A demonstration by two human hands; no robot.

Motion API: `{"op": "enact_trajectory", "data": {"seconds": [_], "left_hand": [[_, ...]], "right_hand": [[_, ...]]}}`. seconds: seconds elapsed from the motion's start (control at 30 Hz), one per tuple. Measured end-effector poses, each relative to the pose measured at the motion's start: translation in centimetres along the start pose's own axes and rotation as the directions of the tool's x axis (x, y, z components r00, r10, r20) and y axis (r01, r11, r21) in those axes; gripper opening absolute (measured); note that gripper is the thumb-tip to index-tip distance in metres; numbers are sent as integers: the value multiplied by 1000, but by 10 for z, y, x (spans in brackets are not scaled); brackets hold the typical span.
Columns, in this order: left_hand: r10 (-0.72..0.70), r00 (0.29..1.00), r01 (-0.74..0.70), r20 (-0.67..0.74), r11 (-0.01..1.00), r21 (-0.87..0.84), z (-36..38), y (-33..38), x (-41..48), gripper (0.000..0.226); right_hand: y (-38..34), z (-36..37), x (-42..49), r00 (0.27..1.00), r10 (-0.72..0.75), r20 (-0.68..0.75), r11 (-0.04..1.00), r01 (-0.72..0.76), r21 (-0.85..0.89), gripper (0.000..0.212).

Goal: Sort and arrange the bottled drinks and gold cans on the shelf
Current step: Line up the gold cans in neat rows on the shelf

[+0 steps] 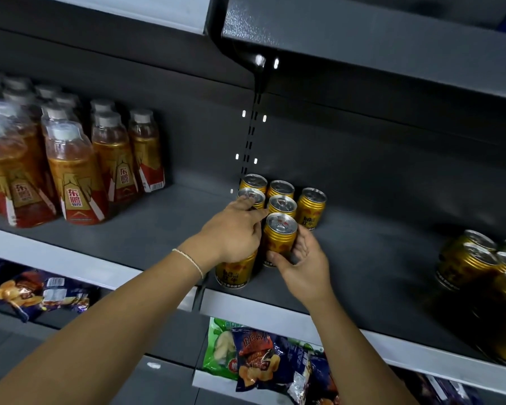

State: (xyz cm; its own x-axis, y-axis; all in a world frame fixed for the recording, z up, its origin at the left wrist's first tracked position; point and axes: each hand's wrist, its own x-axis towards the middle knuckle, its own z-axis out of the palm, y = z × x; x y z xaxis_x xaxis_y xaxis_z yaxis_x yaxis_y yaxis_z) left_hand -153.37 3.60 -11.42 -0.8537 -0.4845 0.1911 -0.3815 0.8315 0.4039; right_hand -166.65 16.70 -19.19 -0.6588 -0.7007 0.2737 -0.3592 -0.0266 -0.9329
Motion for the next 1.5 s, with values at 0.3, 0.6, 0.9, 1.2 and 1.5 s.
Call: {"op": "enact_trajectory", "data": {"seconds": [0.3,0.6,0.9,1.2,1.5], "left_hand": [[0,1000,0,7,1000,30,-3,4,-1,48],[-15,998,10,55,996,94,-9,9,-1,48],[28,1000,-29,3,980,197,-21,38,9,41],[310,948,-310,-77,951,16,29,148,24,37],[398,910,-394,120,917,-58,101,264,36,41]], "right_hand": [[-1,1,-2,999,-34,20,999,35,-21,73],[-10,2,-4,999,-41,-15,998,41,44,62],[-26,-28,-11,941,-117,-318,987,144,64,21],[-40,-135,-41,880,-269,-392,916,108,-386,34],[-47,-259,-86,823,-322,-468,719,-109,-686,41]]}}
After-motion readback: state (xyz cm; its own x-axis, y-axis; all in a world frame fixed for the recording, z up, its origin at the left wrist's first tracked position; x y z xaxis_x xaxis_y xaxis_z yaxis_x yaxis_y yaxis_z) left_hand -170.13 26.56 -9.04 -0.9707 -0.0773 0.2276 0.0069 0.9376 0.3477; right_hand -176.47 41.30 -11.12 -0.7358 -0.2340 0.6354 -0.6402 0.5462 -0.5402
